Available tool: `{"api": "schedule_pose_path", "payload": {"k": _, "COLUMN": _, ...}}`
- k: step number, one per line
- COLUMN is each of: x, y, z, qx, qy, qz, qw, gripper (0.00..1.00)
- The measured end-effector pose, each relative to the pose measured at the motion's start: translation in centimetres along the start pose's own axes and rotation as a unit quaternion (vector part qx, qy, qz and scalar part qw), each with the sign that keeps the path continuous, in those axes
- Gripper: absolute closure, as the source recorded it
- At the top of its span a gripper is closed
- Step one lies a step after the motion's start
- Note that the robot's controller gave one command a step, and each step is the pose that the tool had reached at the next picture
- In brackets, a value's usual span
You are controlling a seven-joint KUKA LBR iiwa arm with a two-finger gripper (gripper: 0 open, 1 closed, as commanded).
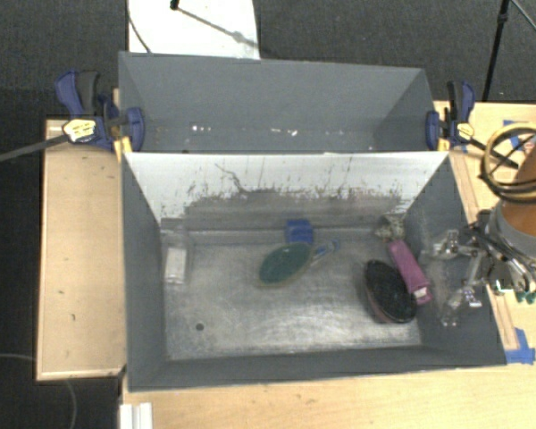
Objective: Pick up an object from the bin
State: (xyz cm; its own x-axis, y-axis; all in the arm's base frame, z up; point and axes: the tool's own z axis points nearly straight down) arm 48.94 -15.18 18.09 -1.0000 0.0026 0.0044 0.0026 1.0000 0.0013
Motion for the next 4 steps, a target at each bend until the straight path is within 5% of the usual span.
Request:
{"api": "schedule_pose_path", "payload": {"k": 1, "x": -4.2, "y": 3.2, "z": 7.3, "qx": 0.006, "qy": -0.0114, "qz": -0.102, "qw": 0.9947, "gripper": 0.0}}
{"api": "schedule_pose_path", "payload": {"k": 2, "x": -8.5, "y": 6.9, "z": 7.8, "qx": 0.009, "qy": -0.0042, "qz": -0.234, "qw": 0.9722, "gripper": 0.0}}
{"api": "schedule_pose_path", "payload": {"k": 3, "x": -9.6, "y": 5.5, "z": 8.2, "qx": 0.01, "qy": -0.013, "qz": -0.323, "qw": 0.9461, "gripper": 0.0}}
{"api": "schedule_pose_path", "payload": {"k": 4, "x": -8.9, "y": 6.2, "z": 7.9, "qx": 0.009, "qy": -0.0146, "qz": -0.294, "qw": 0.9556, "gripper": 0.0}}
